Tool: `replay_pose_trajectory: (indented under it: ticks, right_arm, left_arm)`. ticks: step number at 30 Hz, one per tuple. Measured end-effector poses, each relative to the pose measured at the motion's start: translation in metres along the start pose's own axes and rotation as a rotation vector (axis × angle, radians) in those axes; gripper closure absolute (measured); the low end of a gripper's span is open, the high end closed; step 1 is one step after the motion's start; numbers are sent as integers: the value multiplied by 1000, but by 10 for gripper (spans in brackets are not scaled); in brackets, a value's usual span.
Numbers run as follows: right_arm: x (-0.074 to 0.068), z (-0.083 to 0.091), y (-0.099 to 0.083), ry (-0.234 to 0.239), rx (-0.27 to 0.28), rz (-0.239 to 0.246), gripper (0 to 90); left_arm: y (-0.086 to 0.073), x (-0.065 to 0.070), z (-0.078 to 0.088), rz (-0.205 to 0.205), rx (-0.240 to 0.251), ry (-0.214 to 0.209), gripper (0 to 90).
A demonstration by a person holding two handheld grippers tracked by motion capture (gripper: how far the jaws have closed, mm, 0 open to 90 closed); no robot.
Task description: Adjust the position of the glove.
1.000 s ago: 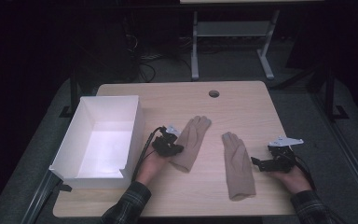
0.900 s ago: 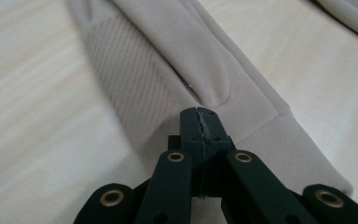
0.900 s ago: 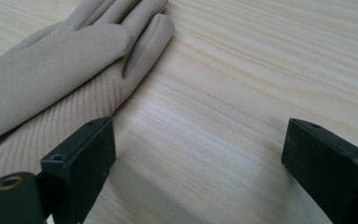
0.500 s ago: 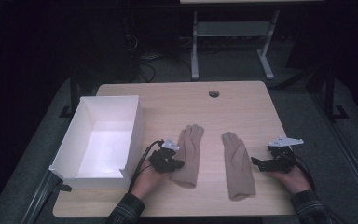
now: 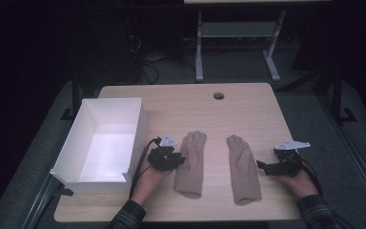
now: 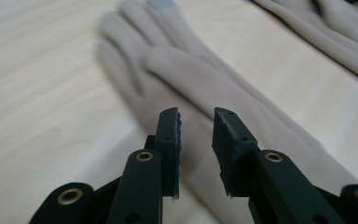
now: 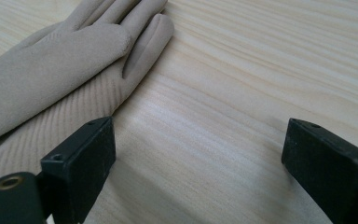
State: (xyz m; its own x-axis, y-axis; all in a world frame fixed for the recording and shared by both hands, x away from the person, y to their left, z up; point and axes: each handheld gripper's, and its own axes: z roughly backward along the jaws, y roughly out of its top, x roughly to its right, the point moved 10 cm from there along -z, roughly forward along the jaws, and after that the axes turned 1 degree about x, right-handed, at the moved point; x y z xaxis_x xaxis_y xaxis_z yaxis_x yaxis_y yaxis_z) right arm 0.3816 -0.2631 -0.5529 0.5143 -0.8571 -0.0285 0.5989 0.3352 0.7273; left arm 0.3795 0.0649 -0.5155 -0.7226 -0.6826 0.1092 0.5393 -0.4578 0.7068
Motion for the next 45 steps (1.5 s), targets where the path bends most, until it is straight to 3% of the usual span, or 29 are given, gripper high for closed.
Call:
replay_pose_trajectory:
  ticks: [5, 18, 27, 35, 38, 40, 41, 42, 45]
  right_arm:
    - [0, 0, 0, 0, 1, -5, 91]
    - [0, 0, 0, 0, 1, 0, 91]
    - [-1, 0, 0, 2, 0, 2, 91]
    - [-2, -1, 0, 8, -1, 4, 79]
    - [-4, 3, 1, 22, -3, 22, 227]
    - [-9, 8, 4, 54, 5, 30, 424]
    - [-9, 8, 4, 54, 5, 30, 424]
    - [-16, 14, 7, 110, 18, 36, 614]
    - [-29, 17, 9, 196, 11, 56, 783]
  left_arm:
    - [-3, -12, -11, 15, -26, 32, 597]
    - [-10, -14, -19, 17, -41, 34, 591]
    - [-10, -5, -21, 38, -42, -36, 826]
    - [-6, -5, -17, 67, -23, -60, 881]
    - [2, -3, -10, 77, 12, -90, 883]
    - [8, 0, -5, 78, 29, -106, 884]
    - [8, 0, -5, 78, 29, -106, 884]
    - [9, 1, -3, 72, 29, -113, 884]
    - [15, 6, 3, 77, 47, -141, 884]
